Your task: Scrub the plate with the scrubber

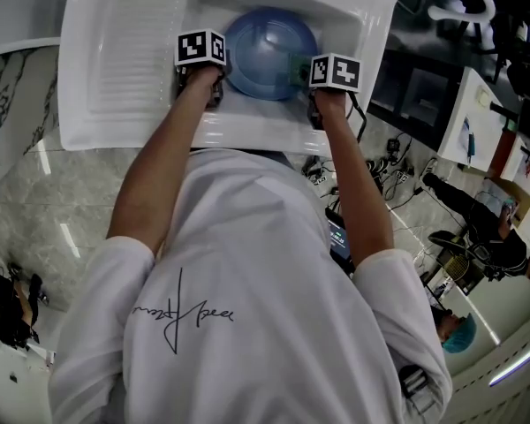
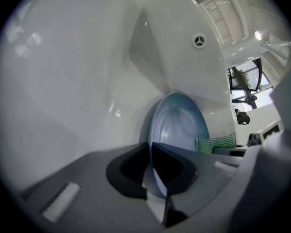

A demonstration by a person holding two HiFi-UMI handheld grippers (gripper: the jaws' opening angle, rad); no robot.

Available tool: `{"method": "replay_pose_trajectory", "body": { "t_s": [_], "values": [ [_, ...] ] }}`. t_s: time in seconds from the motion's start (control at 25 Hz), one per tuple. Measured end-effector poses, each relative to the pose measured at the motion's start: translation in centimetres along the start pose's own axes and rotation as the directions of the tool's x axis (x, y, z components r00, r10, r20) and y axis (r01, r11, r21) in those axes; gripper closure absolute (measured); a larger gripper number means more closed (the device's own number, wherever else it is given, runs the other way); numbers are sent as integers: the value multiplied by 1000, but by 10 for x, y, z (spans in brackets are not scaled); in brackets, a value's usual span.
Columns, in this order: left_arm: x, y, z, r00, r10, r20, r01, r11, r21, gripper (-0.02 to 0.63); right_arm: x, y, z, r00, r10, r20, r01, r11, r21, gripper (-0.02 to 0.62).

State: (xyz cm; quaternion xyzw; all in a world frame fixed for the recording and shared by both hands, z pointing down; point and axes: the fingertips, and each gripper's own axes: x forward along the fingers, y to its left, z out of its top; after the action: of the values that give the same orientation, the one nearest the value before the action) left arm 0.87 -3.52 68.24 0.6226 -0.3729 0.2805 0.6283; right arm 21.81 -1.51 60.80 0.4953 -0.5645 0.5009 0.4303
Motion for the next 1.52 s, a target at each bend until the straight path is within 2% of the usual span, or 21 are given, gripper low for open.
{"method": "replay_pose_trajectory", "body": {
  "t_s": [0.28,0.48,0.8,1.24,1.4,1.52],
  "values": [
    [0,2,1,1000,-1,3,1,1000,1,532,-12,0,6,997,14,82,-16,999,28,523],
    [-2,1,1,1000,-12,2,12,1000,-8,532,-22,4,7,988,72,135,-82,994,76,523],
    [-16,-8,6,998,-47,41,47,999,-3,532,-39,22,19,956,166,243,-183,982,47,523],
    [-55,-20,13,991,-44,126,33,995,91,532,-77,32,27,880,268,392,-308,950,44,525],
    [-84,-22,29,972,-10,233,-24,990,141,532,-99,30,31,840,287,460,-345,938,46,525],
    [-104,-29,34,955,-25,297,-24,987,161,532,-117,29,32,809,293,510,-354,935,25,525]
  ]
}}
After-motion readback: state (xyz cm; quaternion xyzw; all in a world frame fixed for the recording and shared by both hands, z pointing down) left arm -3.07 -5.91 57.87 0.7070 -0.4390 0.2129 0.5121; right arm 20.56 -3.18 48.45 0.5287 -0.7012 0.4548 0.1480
